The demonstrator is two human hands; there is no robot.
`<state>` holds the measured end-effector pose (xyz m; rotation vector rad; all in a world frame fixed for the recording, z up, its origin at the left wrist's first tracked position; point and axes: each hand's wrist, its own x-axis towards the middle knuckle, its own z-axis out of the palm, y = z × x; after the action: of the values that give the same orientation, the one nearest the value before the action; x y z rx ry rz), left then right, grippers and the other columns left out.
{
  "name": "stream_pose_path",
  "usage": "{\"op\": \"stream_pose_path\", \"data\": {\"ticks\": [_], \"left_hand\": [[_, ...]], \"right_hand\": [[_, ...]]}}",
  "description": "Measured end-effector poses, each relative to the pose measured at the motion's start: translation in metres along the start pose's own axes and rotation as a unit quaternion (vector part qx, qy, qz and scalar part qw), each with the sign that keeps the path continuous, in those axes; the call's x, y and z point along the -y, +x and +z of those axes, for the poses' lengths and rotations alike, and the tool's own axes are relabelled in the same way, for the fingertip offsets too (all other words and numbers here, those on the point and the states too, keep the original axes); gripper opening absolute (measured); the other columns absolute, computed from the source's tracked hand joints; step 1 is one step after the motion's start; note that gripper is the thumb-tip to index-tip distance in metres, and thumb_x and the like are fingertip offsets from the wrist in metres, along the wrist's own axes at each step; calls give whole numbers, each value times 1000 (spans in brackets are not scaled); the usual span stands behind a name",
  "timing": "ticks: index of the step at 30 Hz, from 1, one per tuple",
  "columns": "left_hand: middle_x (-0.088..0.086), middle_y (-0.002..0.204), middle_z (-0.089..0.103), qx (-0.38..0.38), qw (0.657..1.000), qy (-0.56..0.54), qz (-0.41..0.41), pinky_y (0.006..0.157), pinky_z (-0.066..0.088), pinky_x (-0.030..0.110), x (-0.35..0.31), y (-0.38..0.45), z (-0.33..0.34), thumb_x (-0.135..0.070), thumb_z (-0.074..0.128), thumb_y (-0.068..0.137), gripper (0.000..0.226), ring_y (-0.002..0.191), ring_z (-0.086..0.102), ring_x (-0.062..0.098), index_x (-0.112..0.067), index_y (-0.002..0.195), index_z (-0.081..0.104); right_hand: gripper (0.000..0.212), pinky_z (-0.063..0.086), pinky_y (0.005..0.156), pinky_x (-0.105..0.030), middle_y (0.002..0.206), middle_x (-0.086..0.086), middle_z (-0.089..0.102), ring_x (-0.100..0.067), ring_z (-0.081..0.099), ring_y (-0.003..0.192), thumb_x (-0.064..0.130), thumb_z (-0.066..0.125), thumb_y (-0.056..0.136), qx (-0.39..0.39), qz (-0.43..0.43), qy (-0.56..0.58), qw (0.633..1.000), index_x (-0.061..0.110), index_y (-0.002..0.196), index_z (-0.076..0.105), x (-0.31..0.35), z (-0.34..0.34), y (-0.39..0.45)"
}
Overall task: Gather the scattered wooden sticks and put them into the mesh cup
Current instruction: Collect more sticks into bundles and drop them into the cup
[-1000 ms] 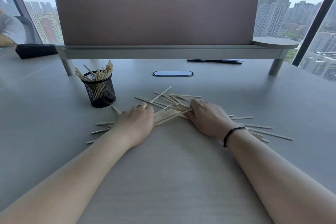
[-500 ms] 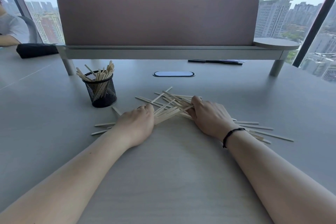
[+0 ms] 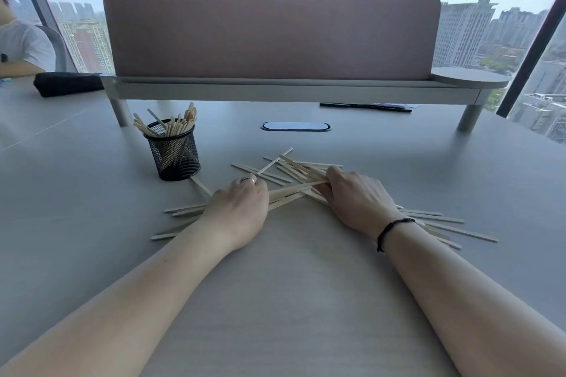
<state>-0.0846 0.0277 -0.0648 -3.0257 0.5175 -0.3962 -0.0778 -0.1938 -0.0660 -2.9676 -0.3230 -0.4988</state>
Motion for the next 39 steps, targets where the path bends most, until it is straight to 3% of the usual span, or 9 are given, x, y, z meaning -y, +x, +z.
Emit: {"op": "stream_pose_path", "data": {"ticks": [7,12,18,21,24,26,31,35,39], "left_hand": [[13,120,56,-9,1000,27,-3,84,46,40,0,-1,0,-3,38,91,25,114,54,33,-11,112,48],[17,108,62,-32,999,-24,2,70,34,36,3,-3,-2,2,34,89,22,101,58,37,-13,104,39],[15,97,66,-120,991,-48,34,61,30,36,14,1,-1,-2,35,91,22,85,62,39,-10,110,45],[12,81,68,-173,980,-62,69,50,32,35,20,1,-1,-22,43,98,14,66,63,39,-10,101,49],[4,64,67,-212,973,-42,79,44,30,29,24,1,-1,-61,33,98,55,52,63,35,-12,94,55],[1,57,65,-236,968,-33,84,41,32,27,26,1,-2,-69,30,93,63,47,62,32,-13,92,60],[3,44,54,-284,953,-54,91,41,26,22,33,1,-10,-62,54,89,50,35,53,32,-17,70,42],[2,44,47,-284,954,-98,16,45,30,27,43,0,-19,-60,62,88,54,42,54,36,-17,64,39],[2,44,24,-375,892,-250,18,45,26,32,46,-5,-50,-40,56,95,51,46,31,33,-17,57,30]], "right_hand": [[37,32,59,-37,86,-11,60,-40,57,76,48,37,102,2,9,6,1000,15,86,39,1,-5,0],[37,30,54,-37,64,-1,40,-37,41,61,46,38,102,-28,8,11,1000,12,86,40,-3,-9,1],[41,30,50,-36,61,-2,44,-37,41,56,51,39,102,-59,-5,18,998,14,84,39,-6,-8,2],[42,29,49,-36,58,0,41,-37,40,54,51,40,102,-68,-6,20,997,14,83,39,-5,-9,2],[41,30,50,-36,59,-2,44,-38,41,55,51,40,102,-68,-6,25,997,15,84,38,-2,-11,1],[39,32,50,-37,61,-3,46,-38,42,56,50,40,102,-68,-7,27,997,15,84,39,0,-12,1],[44,31,49,-36,61,-6,50,-39,46,55,52,38,102,-70,-7,38,997,12,82,40,2,-15,0],[47,32,48,-37,62,-5,50,-40,48,58,55,37,101,-68,10,57,996,12,81,40,0,-17,-3],[53,29,48,-36,59,-4,49,-38,47,59,62,34,98,-80,23,95,992,14,77,40,2,-22,-4]]}}
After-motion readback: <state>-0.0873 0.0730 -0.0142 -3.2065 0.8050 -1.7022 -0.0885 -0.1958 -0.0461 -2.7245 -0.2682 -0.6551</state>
